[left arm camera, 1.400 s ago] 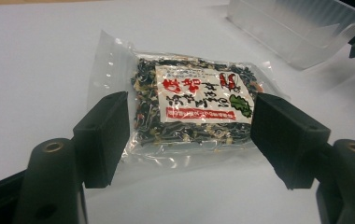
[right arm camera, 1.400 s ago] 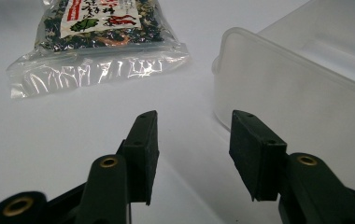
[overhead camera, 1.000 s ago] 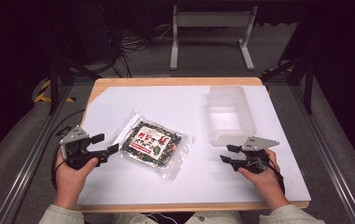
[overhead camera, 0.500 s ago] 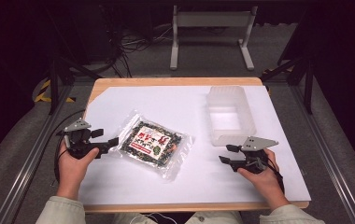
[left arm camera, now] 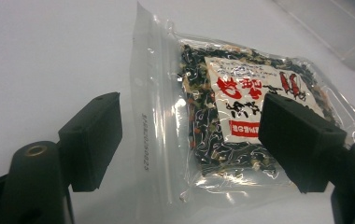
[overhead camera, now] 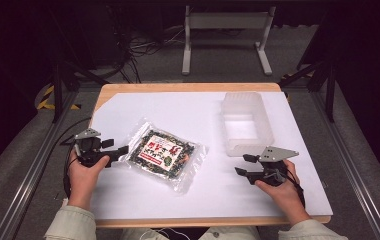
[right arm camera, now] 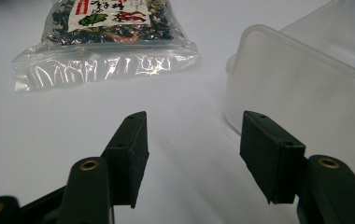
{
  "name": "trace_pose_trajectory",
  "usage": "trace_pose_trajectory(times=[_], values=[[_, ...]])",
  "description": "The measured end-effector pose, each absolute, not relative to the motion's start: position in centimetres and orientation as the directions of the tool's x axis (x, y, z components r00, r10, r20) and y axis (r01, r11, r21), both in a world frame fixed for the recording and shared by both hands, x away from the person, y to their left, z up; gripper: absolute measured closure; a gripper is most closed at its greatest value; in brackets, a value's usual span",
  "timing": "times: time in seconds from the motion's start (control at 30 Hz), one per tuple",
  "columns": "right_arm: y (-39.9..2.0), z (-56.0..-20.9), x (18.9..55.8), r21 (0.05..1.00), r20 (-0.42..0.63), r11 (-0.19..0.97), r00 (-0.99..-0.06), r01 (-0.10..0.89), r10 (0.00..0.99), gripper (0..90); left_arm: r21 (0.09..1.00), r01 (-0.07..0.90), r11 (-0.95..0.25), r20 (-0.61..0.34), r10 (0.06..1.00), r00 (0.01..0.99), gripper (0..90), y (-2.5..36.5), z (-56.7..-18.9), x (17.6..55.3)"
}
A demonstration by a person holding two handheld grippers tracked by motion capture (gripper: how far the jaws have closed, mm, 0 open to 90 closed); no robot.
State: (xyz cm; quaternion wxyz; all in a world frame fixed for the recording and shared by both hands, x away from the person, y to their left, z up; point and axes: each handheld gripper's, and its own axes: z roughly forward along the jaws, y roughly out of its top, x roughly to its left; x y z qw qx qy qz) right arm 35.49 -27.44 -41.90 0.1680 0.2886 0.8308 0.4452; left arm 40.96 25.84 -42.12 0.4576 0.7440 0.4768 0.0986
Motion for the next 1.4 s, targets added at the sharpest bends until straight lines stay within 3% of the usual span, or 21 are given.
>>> trace_pose_trajectory(times=[0.5,0.77,1.33,1.4], values=[[-27.3,-42.0,35.5,0.835,-0.031,0.446,-0.782,0.323,0.623,39.9,0.695,0.697,-0.178,-0.303,0.806,0.508,24.9,25.3,-44.2,41.6],[-27.3,-42.0,35.4,0.833,-0.039,0.453,-0.784,0.317,0.620,39.2,0.663,0.721,-0.201,-0.324,0.792,0.518,31.2,25.0,-44.6,41.7],[-27.2,-42.0,35.5,0.832,-0.045,0.456,-0.781,0.315,0.622,38.1,0.630,0.732,-0.259,-0.296,0.792,0.535,51.5,24.7,-44.5,41.4],[-27.2,-42.0,35.5,0.833,-0.047,0.457,-0.782,0.313,0.621,38.1,0.634,0.730,-0.254,-0.297,0.793,0.533,61.7,25.0,-44.5,41.4]])
